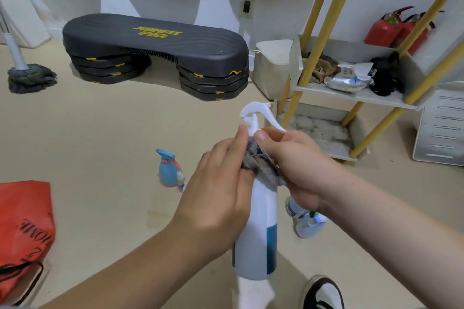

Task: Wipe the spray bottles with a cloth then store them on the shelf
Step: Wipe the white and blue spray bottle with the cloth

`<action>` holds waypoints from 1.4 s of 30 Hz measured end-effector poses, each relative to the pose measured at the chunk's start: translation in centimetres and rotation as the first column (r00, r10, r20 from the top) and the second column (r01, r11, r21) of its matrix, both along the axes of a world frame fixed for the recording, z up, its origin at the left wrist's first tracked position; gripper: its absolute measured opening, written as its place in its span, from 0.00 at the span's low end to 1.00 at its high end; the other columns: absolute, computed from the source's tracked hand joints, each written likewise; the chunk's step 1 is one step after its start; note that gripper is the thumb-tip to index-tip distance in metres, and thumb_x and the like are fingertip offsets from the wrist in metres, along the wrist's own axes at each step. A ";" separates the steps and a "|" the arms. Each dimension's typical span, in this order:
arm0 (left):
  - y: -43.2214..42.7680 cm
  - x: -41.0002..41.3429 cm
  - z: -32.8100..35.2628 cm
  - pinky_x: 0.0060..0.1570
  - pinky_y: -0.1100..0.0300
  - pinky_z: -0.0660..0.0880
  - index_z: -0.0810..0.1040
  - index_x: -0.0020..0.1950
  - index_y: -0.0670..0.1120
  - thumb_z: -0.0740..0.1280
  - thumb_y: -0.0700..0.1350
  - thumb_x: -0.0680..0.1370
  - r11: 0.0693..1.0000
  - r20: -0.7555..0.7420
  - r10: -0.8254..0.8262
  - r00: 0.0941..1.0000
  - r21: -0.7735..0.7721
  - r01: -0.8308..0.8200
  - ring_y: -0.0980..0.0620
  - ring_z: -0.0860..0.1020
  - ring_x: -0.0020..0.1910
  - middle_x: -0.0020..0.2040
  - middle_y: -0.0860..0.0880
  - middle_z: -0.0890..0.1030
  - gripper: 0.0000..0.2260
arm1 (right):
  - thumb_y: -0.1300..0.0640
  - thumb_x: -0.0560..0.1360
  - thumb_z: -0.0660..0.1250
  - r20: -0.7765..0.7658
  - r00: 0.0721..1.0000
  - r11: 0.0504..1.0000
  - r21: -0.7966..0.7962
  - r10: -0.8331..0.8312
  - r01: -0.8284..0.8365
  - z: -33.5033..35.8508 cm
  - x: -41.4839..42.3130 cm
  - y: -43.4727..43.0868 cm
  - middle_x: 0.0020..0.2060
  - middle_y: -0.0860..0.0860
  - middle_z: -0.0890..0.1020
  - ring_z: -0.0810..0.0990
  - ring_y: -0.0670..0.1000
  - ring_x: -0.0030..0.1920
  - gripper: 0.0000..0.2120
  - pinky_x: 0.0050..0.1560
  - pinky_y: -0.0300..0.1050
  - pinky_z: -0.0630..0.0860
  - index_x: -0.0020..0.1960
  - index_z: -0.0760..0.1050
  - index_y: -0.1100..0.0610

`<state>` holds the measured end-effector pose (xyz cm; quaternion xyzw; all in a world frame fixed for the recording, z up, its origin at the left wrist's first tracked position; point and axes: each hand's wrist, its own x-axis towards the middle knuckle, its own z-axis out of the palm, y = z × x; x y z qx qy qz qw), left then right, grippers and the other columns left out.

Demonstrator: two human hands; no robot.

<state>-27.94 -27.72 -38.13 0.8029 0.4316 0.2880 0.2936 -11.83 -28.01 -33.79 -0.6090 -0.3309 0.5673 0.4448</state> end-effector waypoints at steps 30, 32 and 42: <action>-0.6 0.6 -4.4 0.42 0.53 0.65 0.67 0.42 0.52 0.56 0.45 0.84 0.768 0.097 0.254 0.962 -0.624 -0.140 0.51 0.70 0.35 0.38 0.52 0.71 0.11 | 0.51 0.84 0.65 0.032 0.888 0.888 -0.022 -0.459 0.460 0.0 3.3 0.6 0.54 0.52 0.85 0.85 0.51 0.51 0.10 0.39 0.49 0.85 0.64 0.75 0.52; 0.1 0.2 -3.7 0.43 0.52 0.66 0.65 0.43 0.53 0.55 0.45 0.83 0.871 -0.019 0.223 0.975 -0.446 -0.208 0.46 0.71 0.43 0.43 0.50 0.72 0.09 | 0.51 0.83 0.66 0.019 0.916 0.916 0.006 -0.400 0.400 0.3 3.0 0.5 0.55 0.51 0.86 0.85 0.53 0.55 0.08 0.42 0.51 0.86 0.61 0.78 0.50; 1.4 0.5 -0.2 0.62 0.72 0.67 0.74 0.75 0.48 0.61 0.45 0.86 0.987 0.079 0.149 0.986 -0.073 -0.143 0.60 0.74 0.62 0.66 0.54 0.77 0.18 | 0.55 0.78 0.73 0.054 0.989 0.991 -0.014 -0.136 0.137 -0.2 0.8 0.1 0.46 0.50 0.88 0.85 0.49 0.44 0.06 0.44 0.49 0.86 0.54 0.82 0.55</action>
